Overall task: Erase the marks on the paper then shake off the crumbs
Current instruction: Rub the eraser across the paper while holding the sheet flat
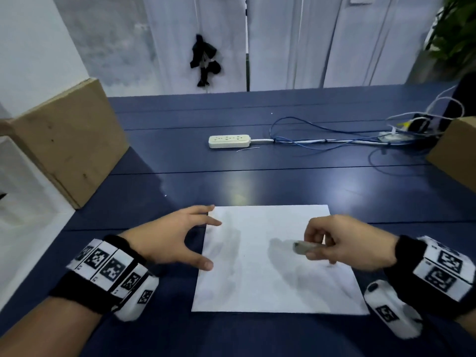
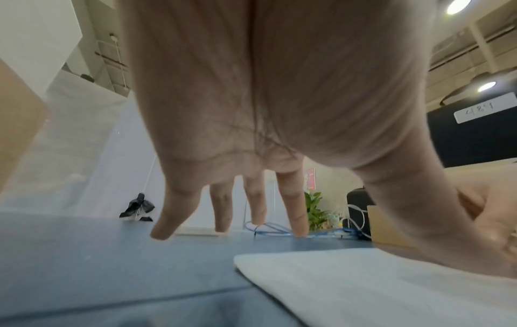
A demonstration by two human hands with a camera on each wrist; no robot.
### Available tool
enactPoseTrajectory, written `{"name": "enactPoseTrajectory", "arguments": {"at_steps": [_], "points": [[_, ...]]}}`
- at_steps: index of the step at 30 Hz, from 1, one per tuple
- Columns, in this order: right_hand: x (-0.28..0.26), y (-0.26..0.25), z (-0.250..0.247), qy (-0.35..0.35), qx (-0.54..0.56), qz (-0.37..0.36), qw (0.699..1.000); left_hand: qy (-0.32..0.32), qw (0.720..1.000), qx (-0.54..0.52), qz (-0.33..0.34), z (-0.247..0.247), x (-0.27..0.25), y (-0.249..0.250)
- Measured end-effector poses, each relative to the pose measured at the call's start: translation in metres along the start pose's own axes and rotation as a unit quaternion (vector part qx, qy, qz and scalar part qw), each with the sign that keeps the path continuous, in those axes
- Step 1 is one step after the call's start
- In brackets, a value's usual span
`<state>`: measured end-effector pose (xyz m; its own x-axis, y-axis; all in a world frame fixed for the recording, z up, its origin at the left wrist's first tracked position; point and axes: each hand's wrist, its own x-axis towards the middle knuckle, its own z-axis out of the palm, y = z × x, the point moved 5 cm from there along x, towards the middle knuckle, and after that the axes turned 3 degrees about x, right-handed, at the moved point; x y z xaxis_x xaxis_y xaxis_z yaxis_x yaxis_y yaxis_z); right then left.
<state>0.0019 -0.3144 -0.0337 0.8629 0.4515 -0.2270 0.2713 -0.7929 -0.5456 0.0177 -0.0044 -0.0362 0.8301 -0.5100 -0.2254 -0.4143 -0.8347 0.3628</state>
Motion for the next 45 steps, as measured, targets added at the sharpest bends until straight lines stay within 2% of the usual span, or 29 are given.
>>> {"name": "enactPoseTrajectory", "arguments": {"at_steps": [4, 6, 10, 15, 25, 28, 30, 31, 36, 38, 39, 41, 43, 45], "points": [[0.002, 0.013, -0.016, 0.046, -0.019, 0.02, 0.999, 0.07, 0.997, 0.033, 0.014, -0.027, 0.005, 0.025], [0.009, 0.016, -0.024, 0.07, -0.015, 0.027, 0.997, 0.079, 0.995, 0.057, 0.035, -0.038, 0.022, 0.046], [0.033, 0.018, -0.031, 0.08, -0.057, 0.023, 0.995, 0.025, 0.99, 0.131, 0.039, -0.031, 0.077, 0.08], [0.059, 0.02, -0.031, 0.059, -0.156, -0.003, 0.986, -0.053, 0.98, 0.194, 0.009, 0.009, 0.116, 0.079], [0.079, 0.012, -0.022, 0.049, -0.169, -0.05, 0.983, -0.048, 0.988, 0.149, 0.014, 0.018, 0.113, 0.064], [0.058, 0.006, -0.008, -0.015, -0.15, -0.095, 0.984, -0.039, 0.99, 0.138, 0.017, 0.019, 0.113, 0.061], [0.052, 0.003, -0.002, -0.064, -0.149, -0.099, 0.982, -0.038, 0.99, 0.139, 0.015, 0.019, 0.114, 0.058], [0.056, 0.002, -0.004, -0.068, -0.166, -0.099, 0.979, -0.04, 0.989, 0.14, 0.012, 0.019, 0.114, 0.058], [0.096, 0.005, -0.026, 0.017, -0.237, -0.077, 0.968, -0.044, 0.989, 0.14, 0.003, 0.019, 0.113, 0.06], [0.093, 0.006, -0.021, 0.028, -0.245, -0.108, 0.963, -0.044, 0.99, 0.135, -0.001, 0.019, 0.113, 0.058], [0.084, 0.004, -0.017, 0.021, -0.233, -0.136, 0.963, -0.043, 0.99, 0.133, 0.0, 0.019, 0.114, 0.057], [0.064, 0.0, -0.006, -0.036, -0.181, -0.172, 0.968, -0.042, 0.99, 0.134, 0.004, 0.02, 0.115, 0.057], [0.059, 0.0, 0.002, -0.092, -0.157, -0.172, 0.968, -0.039, 0.99, 0.134, 0.004, 0.02, 0.116, 0.056], [0.072, 0.0, -0.004, -0.068, -0.184, -0.153, 0.969, -0.039, 0.99, 0.136, 0.001, 0.019, 0.117, 0.057]]}}
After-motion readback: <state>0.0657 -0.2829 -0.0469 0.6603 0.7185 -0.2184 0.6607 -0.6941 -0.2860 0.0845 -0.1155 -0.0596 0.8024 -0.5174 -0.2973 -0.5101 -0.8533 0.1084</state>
